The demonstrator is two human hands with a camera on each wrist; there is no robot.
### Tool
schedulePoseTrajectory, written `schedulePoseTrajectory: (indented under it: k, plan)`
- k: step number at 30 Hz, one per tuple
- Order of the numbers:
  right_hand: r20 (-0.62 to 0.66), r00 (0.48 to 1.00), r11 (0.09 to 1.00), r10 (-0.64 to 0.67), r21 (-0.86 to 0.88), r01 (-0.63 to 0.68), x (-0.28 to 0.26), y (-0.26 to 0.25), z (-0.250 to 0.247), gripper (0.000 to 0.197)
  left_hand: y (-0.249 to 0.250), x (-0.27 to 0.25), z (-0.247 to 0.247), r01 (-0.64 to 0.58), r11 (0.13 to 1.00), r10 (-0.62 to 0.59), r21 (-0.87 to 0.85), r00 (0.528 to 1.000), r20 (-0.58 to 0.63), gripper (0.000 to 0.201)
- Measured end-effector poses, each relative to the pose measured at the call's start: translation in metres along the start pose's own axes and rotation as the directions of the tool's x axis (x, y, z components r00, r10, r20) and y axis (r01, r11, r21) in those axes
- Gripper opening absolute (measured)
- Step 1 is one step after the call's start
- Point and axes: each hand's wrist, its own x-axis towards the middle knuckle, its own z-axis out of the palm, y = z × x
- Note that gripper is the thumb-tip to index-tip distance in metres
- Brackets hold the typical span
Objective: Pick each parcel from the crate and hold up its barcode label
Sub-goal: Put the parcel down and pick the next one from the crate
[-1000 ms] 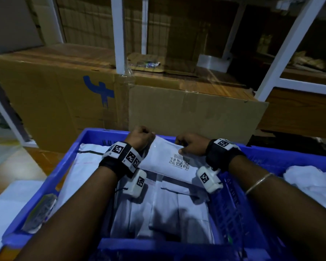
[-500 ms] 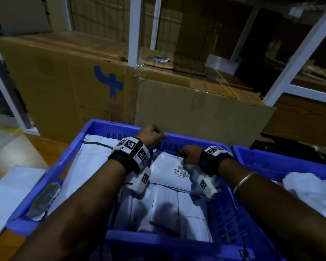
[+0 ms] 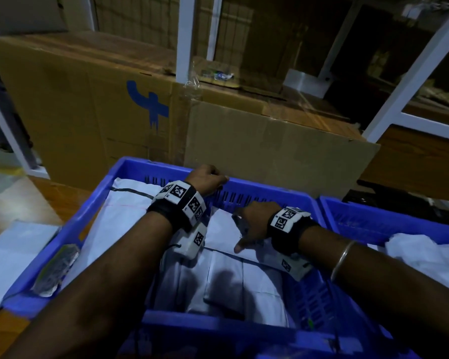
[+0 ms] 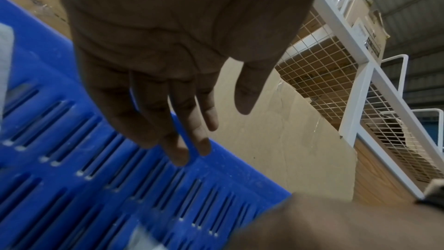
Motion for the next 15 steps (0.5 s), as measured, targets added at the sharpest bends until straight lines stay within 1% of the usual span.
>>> schedulePoseTrajectory:
  k: [2, 5, 9, 11, 13, 15]
  plan:
    - [0.023, 0.999, 0.999, -0.028, -0.043, 0.029, 0.003, -0.006, 0.005, 0.082, 0.000, -0.001, 0.001, 0.003, 1.000, -0.003, 0.004, 1.000, 0.009, 0.019]
    - [0.031, 0.999, 0.998, -0.029, -0.048, 0.031, 0.006, -0.008, 0.010, 0.080, 0.000, -0.002, 0.001, -0.004, 1.000, 0.003, 0.007, 1.000, 0.018, 0.020]
    - [-0.029, 0.998, 0.999, -0.047, 0.011, 0.047, 0.005, -0.007, 0.012, 0.063, -0.001, -0.002, 0.003, -0.001, 1.000, 0.001, 0.025, 1.000, 0.022, 0.019]
    - [-0.048, 0.998, 0.997, -0.050, 0.053, 0.052, 0.005, -0.006, 0.017, 0.058, 0.001, -0.003, 0.005, 0.000, 1.000, -0.001, 0.031, 1.000, 0.021, 0.018]
    - [-0.060, 0.996, 0.994, -0.060, 0.084, 0.065, 0.005, -0.005, 0.021, 0.061, 0.003, -0.006, 0.006, 0.002, 0.999, -0.003, 0.049, 1.000, 0.019, 0.017]
    - [-0.045, 0.996, 0.989, -0.083, 0.118, 0.088, 0.005, -0.002, 0.021, 0.071, 0.004, -0.008, 0.008, 0.002, 0.998, -0.003, 0.062, 1.000, 0.018, 0.016]
